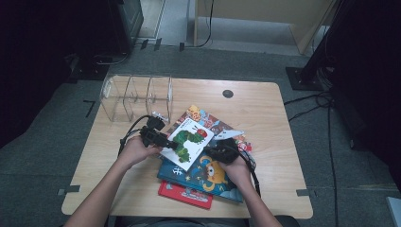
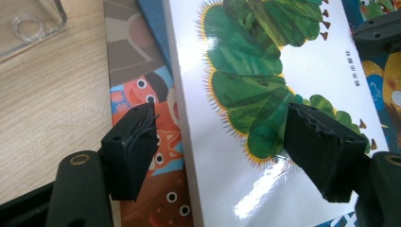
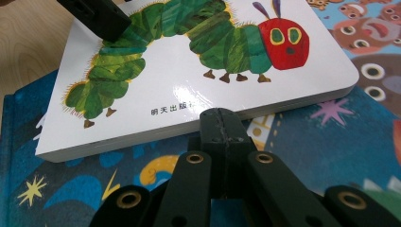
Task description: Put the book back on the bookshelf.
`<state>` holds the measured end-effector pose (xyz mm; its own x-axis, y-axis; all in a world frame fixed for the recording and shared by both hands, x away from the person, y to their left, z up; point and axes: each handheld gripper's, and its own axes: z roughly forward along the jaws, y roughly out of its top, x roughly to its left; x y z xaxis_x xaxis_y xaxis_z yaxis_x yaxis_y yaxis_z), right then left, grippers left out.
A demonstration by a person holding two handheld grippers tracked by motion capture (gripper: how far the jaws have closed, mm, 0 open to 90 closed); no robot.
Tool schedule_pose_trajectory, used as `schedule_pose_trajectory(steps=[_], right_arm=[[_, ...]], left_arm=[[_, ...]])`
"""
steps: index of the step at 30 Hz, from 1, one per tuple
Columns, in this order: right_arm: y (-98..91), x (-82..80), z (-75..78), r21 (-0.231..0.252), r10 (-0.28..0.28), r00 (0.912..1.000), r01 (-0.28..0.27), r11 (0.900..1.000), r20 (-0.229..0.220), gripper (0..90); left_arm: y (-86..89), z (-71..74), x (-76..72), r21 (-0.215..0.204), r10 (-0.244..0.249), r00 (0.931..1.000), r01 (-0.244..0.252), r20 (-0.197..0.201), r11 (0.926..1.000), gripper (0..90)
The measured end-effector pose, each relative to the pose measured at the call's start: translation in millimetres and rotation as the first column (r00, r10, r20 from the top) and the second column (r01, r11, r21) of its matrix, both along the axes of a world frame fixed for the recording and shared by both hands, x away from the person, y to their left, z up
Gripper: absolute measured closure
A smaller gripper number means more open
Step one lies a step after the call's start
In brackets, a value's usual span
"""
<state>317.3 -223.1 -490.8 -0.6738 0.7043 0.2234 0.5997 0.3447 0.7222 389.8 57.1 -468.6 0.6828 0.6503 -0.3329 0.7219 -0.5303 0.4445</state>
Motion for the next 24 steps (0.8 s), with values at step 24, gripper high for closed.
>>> schedule_pose_trajectory(steps=[24], right_arm=[[29.4,0.1,-1.3,-0.018,0.038,0.9982,-0.037,0.9992,0.046,90.0]], left_arm=[[7.6,13.1,8.7,0.083,0.034,0.9975,-0.028,-0.063,0.9962,32.7]])
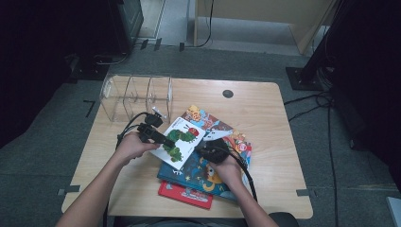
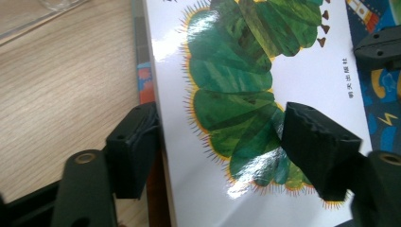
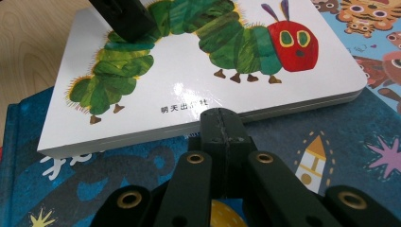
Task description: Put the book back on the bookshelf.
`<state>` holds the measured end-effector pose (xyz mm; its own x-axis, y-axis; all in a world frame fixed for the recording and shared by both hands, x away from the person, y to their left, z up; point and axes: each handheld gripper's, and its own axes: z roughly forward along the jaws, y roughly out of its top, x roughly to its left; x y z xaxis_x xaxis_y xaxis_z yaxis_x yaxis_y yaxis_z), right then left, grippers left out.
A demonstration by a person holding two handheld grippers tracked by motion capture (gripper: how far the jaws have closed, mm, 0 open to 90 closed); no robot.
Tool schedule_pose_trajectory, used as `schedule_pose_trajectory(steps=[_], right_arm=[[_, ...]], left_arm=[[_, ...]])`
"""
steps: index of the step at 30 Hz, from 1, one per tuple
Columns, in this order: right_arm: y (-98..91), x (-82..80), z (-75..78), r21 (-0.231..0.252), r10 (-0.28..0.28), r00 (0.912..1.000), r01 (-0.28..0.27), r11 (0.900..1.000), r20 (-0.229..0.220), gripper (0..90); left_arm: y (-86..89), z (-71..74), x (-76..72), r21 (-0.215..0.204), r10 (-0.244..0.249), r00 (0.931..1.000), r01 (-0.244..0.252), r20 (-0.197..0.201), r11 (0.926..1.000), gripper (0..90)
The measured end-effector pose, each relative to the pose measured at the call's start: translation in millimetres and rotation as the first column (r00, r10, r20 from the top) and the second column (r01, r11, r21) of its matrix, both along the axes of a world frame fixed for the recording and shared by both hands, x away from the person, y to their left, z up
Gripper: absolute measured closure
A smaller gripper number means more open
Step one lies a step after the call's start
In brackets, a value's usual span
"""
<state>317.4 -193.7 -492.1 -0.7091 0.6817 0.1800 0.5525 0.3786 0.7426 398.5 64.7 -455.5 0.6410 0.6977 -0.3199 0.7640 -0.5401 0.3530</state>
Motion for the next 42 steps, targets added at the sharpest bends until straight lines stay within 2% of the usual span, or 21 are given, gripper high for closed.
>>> schedule_pose_trajectory(steps=[2,5,13,15,16,17,18,20,23,26,33,35,38,42], right_arm=[[-0.3,-0.4,0.0,-0.001,-0.002,1.0000,0.002,1.0000,0.000,90.0],[-0.6,-1.2,-0.2,-0.004,-0.004,1.0000,0.004,1.0000,0.005,90.0],[-1.8,-2.9,-0.8,-0.003,-0.013,0.9998,0.013,0.9999,0.015,90.0],[-2.1,-3.3,-0.8,-0.003,-0.015,0.9998,0.015,0.9999,0.014,90.0],[-2.3,-3.1,-0.8,-0.004,-0.016,0.9997,0.016,0.9999,0.018,90.0],[-2.4,-3.1,-0.9,-0.002,-0.019,0.9997,0.019,0.9998,0.016,90.0],[-1.8,-3.0,-1.2,0.002,-0.021,0.9996,0.021,0.9998,0.017,90.0],[-0.8,-2.9,-0.9,-0.007,-0.019,0.9995,0.019,0.9998,0.027,90.0],[-1.2,-3.9,-0.4,-0.011,-0.024,0.9993,0.025,0.9996,0.029,88.2],[-0.9,-4.2,-0.2,-0.015,-0.020,0.9993,0.021,0.9997,0.031,86.9],[-2.6,-3.9,1.5,-0.024,-0.013,0.9995,0.014,0.9996,0.028,76.5],[-5.5,-3.4,2.7,-0.032,-0.011,0.9993,0.013,0.9994,0.037,72.5],[-12.0,-2.8,4.1,-0.029,-0.020,0.9989,0.021,0.9993,0.043,68.7],[-19.5,-1.4,4.7,-0.040,-0.041,0.9976,0.043,0.9982,0.055,65.0]], left_arm=[[3.4,8.2,-3.4,-0.013,0.011,0.9994,-0.011,0.032,0.9998,38.5],[6.4,21.7,-7.8,-0.019,0.007,0.9986,-0.006,0.052,0.9998,45.5],[0.4,51.1,-13.1,-0.040,0.052,0.9985,-0.051,0.019,0.9979,53.0],[-1.8,56.5,-13.8,-0.060,0.059,0.9982,-0.059,-0.005,0.9965,53.8],[-3.0,56.7,-13.2,-0.117,0.032,0.9974,-0.039,-0.065,0.9923,57.9],[-6.8,55.7,-13.0,-0.175,-0.008,0.9919,-0.015,-0.127,0.9844,61.3],[-13.9,55.6,-15.1,-0.173,-0.033,0.9897,0.009,-0.139,0.9849,64.5],[-27.8,58.4,-20.3,-0.112,-0.023,0.9951,0.012,-0.097,0.9936,61.6],[-35.6,61.1,-17.8,-0.096,-0.012,0.9962,0.004,-0.086,0.9954,68.7],[-40.8,62.8,-14.0,-0.065,-0.001,0.9965,-0.004,-0.084,0.9979,69.2],[-46.8,71.0,-11.4,-0.059,-0.007,0.9973,0.002,-0.074,0.9982,76.3],[-46.7,73.6,-13.0,-0.047,-0.013,0.9983,0.010,-0.056,0.9989,76.8],[-44.0,76.9,-15.7,-0.036,-0.005,0.9993,0.004,-0.037,0.9994,76.8],[-34.4,82.4,-19.5,-0.044,0.017,0.9996,-0.018,-0.021,0.9989,76.8]])
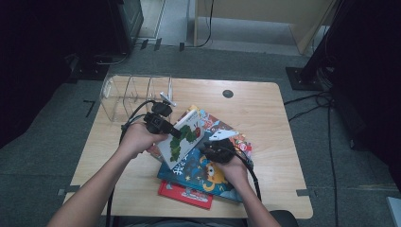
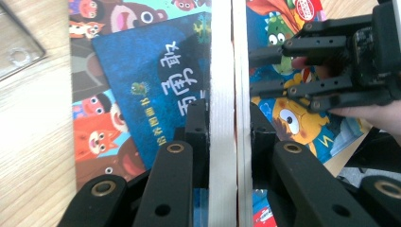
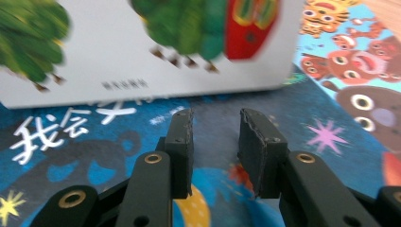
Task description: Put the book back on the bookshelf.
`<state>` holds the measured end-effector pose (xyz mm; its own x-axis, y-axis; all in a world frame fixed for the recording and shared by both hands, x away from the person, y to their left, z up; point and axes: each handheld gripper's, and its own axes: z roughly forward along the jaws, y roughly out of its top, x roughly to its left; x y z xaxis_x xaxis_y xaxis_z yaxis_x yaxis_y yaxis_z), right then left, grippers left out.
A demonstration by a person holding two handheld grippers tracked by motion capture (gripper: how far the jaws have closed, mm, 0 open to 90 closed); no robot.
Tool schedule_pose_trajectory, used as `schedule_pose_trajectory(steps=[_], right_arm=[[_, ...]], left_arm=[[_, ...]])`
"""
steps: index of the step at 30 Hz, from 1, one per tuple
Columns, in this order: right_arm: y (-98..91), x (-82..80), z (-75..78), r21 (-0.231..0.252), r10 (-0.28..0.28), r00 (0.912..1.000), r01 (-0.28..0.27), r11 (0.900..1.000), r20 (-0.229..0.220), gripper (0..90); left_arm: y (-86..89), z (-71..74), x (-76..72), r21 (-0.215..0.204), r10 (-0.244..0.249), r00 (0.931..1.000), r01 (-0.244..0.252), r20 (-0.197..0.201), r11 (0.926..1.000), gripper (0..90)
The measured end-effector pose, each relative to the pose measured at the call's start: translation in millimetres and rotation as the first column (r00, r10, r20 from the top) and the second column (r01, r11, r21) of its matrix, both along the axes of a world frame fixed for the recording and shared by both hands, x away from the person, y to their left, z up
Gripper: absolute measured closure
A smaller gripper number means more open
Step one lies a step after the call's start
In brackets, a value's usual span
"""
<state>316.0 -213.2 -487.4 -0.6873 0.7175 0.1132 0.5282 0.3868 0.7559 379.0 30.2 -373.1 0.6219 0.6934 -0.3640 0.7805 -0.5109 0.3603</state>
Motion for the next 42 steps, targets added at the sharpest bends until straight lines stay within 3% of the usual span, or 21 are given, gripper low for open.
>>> schedule_pose_trajectory(steps=[4,10,16,20,28,36,40,42], right_arm=[[-6.3,2.1,1.4,0.001,-0.019,0.9997,0.019,0.9998,0.016,63.0],[-8.6,5.3,-3.0,-0.032,-0.025,0.9993,0.026,0.9991,0.029,57.4],[-6.4,5.1,-5.2,-0.044,-0.011,0.9983,0.014,0.9989,0.057,54.3],[-5.4,5.1,-5.9,-0.049,-0.007,0.9979,0.010,0.9988,0.065,52.2],[-5.5,5.9,-6.1,-0.050,-0.005,0.9978,0.008,0.9987,0.066,50.8],[-5.1,6.6,-6.3,-0.050,-0.005,0.9979,0.009,0.9987,0.065,50.6],[-5.0,6.4,-6.3,-0.051,-0.007,0.9978,0.010,0.9987,0.066,50.6],[-5.0,6.3,-6.3,-0.051,-0.007,0.9979,0.010,0.9986,0.064,50.6]], left_arm=[[14.3,7.3,-3.9,-0.014,0.040,0.9991,-0.040,0.011,0.9991,76.8],[36.2,13.9,-9.7,0.015,0.089,0.9954,-0.090,0.034,0.9958,76.8],[53.1,16.8,-14.8,0.026,0.138,0.9889,-0.139,0.055,0.9899,76.8],[64.9,15.7,-15.3,0.016,0.179,0.9826,-0.180,0.047,0.9835,76.7],[77.0,16.3,-15.0,0.028,0.287,0.9572,-0.288,0.036,0.9571,76.7],[74.9,19.3,-4.3,0.071,0.356,0.9312,-0.361,0.081,0.9298,76.7],[73.4,18.4,4.0,0.064,0.385,0.9205,-0.389,0.066,0.9190,76.8],[73.5,17.7,9.3,0.059,0.408,0.9114,-0.411,0.053,0.9098,76.8]])
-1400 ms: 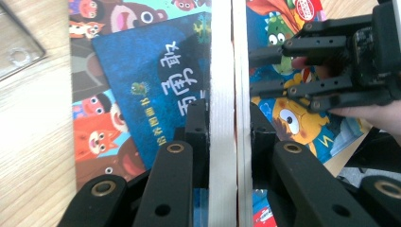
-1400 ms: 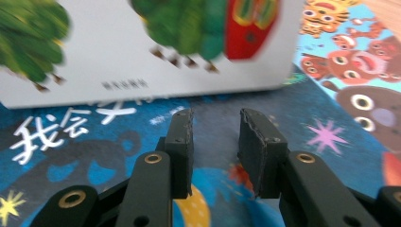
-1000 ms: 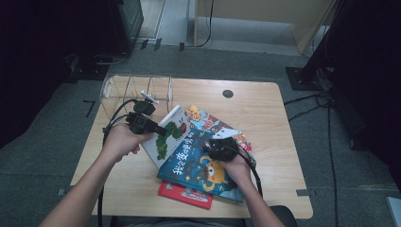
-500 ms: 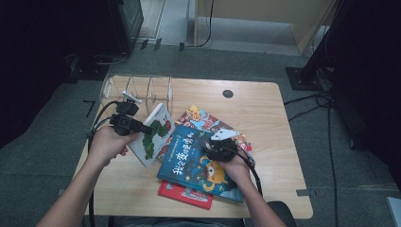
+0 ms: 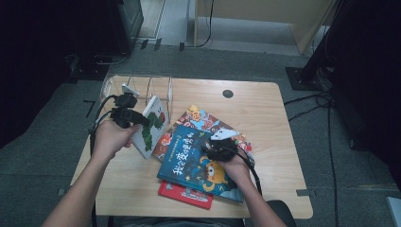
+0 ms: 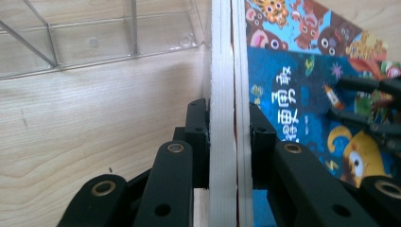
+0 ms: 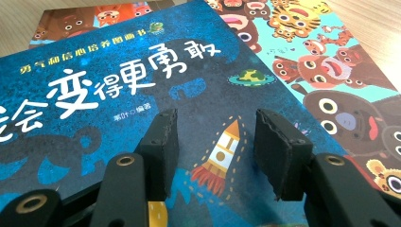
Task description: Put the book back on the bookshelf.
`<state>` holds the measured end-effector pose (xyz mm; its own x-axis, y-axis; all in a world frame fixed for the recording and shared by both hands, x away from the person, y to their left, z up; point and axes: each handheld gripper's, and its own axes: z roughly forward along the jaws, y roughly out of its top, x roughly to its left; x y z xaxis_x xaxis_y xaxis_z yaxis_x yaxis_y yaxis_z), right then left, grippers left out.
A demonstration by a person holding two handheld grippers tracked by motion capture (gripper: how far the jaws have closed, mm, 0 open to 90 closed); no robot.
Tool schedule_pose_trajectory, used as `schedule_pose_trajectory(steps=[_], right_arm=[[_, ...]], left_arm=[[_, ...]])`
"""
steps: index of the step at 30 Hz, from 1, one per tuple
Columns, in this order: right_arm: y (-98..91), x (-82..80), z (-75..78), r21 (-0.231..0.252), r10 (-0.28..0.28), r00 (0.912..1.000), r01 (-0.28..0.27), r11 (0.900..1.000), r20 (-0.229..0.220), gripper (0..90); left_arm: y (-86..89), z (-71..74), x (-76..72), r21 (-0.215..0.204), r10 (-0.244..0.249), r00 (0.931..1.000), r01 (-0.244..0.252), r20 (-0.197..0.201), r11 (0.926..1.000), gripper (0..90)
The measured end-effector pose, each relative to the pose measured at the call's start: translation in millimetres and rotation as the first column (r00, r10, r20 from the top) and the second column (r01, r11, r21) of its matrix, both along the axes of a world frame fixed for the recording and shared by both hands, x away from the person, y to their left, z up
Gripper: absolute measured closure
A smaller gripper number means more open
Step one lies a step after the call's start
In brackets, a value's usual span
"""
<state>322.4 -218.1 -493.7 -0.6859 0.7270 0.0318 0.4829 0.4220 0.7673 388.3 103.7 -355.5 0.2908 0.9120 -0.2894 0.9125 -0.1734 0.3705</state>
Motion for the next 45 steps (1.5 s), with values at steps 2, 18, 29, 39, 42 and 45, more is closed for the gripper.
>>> schedule_pose_trajectory(steps=[2,18,29,39,42,45], right_arm=[[0.1,0.1,0.0,0.000,0.000,1.0000,0.000,1.0000,0.002,50.6],[0.6,0.4,-0.2,-0.001,-0.005,1.0000,0.005,1.0000,0.005,51.1],[0.8,0.6,-0.4,-0.003,-0.006,1.0000,0.006,1.0000,0.008,51.5],[1.0,0.3,-0.4,-0.004,-0.005,0.9999,0.005,1.0000,0.009,52.0],[1.0,0.3,-0.4,-0.004,-0.005,1.0000,0.005,1.0000,0.008,52.2],[1.3,0.4,-0.4,-0.004,-0.006,0.9999,0.007,1.0000,0.009,52.6]], left_arm=[[-2.0,-0.6,4.3,0.007,0.021,0.9998,-0.021,0.008,0.9998,76.7],[-24.6,-1.8,33.9,0.055,0.074,0.9970,-0.075,0.023,0.9957,76.7],[-35.0,0.8,53.7,0.074,0.100,0.9944,-0.102,0.037,0.9920,76.6],[-41.0,-2.3,74.0,0.084,0.131,0.9902,-0.134,0.049,0.9874,76.5],[-44.6,-3.7,79.2,0.090,0.129,0.9902,-0.134,0.053,0.9869,76.4],[-49.2,-6.6,84.2,0.100,0.132,0.9895,-0.137,0.060,0.9855,76.3]])
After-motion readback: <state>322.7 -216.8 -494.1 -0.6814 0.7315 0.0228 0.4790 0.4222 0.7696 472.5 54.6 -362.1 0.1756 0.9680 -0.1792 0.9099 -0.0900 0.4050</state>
